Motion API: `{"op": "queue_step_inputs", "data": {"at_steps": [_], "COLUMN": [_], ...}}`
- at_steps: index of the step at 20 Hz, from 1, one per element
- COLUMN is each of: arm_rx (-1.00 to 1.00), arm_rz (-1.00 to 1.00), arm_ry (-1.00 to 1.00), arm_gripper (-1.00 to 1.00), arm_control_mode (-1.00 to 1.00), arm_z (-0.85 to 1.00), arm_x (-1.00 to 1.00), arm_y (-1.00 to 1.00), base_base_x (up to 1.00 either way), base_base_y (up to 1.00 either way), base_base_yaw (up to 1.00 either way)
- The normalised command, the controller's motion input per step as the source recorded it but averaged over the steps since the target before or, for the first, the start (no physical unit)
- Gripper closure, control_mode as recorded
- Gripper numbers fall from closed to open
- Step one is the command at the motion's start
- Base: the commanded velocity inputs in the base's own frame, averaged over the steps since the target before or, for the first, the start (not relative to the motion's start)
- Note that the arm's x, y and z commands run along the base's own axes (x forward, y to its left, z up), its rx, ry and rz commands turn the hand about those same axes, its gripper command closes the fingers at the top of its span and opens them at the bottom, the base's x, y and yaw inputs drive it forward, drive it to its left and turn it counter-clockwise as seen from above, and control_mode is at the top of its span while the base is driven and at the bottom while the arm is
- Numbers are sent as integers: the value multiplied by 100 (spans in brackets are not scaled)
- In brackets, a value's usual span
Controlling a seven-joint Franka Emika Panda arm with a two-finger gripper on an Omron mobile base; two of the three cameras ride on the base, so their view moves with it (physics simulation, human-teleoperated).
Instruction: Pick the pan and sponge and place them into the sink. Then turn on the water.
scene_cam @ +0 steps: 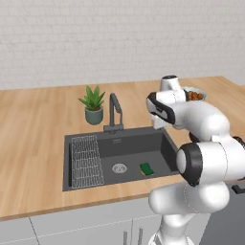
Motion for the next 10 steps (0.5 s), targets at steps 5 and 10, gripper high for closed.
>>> {"op": "queue_step_inputs", "data": {"at_steps": [5, 10], "arm_rx": [2, 1], "arm_rz": [-3, -1], "arm_ry": [0, 0], "arm_gripper": [-100, -100], "arm_control_mode": [-100, -100], "arm_z": [12, 1], "arm_x": [-19, -16], "arm_y": [-75, -64], "base_base_x": [0, 0], "base_base_y": [0, 0], "base_base_yaw": [0, 0]}}
